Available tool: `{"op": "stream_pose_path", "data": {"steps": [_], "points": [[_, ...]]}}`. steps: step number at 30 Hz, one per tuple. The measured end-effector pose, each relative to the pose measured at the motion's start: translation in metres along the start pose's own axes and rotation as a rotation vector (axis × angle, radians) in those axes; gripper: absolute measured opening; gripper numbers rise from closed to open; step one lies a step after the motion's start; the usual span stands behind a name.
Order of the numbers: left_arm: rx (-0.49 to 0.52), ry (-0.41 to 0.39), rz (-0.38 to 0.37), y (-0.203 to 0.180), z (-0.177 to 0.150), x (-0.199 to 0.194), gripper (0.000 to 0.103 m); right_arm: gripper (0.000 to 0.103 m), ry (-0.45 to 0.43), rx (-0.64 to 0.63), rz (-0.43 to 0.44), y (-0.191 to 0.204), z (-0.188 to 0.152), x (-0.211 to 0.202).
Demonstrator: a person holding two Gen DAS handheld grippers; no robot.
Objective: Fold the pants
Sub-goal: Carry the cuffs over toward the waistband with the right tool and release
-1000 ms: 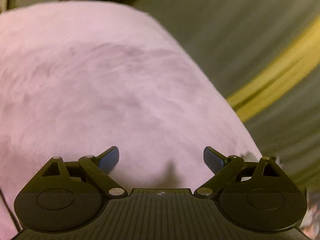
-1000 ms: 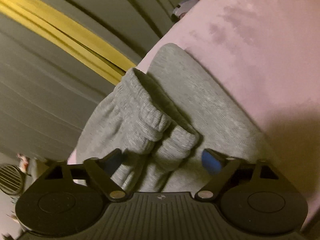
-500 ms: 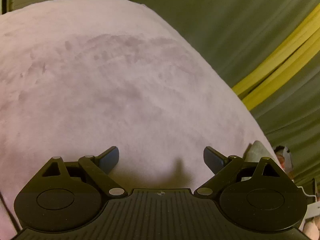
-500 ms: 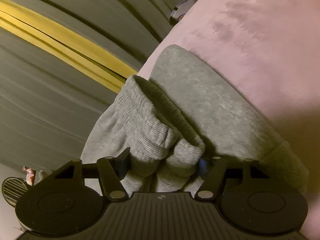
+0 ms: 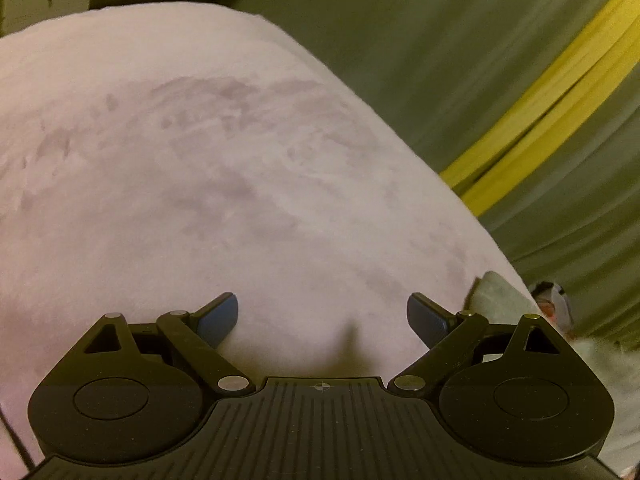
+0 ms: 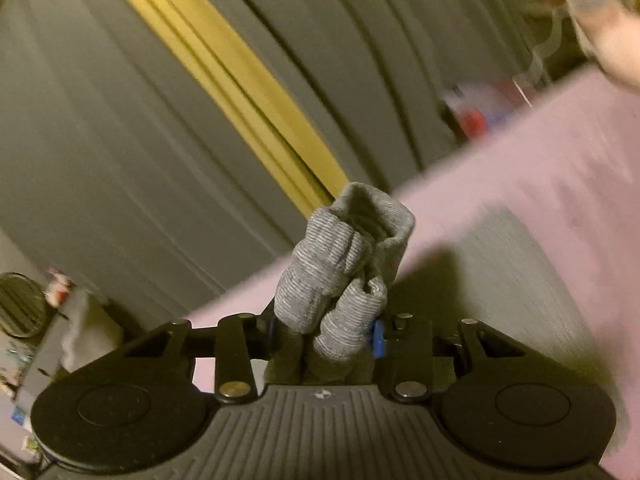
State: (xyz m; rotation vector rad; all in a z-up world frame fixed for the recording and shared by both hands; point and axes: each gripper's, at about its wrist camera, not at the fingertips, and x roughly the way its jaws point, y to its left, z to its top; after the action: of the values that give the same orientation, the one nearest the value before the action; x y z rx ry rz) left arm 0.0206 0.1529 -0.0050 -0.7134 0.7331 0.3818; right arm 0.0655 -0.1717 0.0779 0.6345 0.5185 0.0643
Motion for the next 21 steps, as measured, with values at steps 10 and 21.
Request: {"op": "stream_pose_path", "data": {"steps": [10,21], "points": [[0.111,0.06,-0.151,-0.014,-0.007,-0.01,0.095,0.041,-0.148,-0.018,0.002,0.001,0.004,-0.05],[0.201,0.197,-0.256,-0.028,-0.021,-0.002,0.095,0.043,-0.095,0.081,-0.102,-0.056,-0.019,-0.045]]}}
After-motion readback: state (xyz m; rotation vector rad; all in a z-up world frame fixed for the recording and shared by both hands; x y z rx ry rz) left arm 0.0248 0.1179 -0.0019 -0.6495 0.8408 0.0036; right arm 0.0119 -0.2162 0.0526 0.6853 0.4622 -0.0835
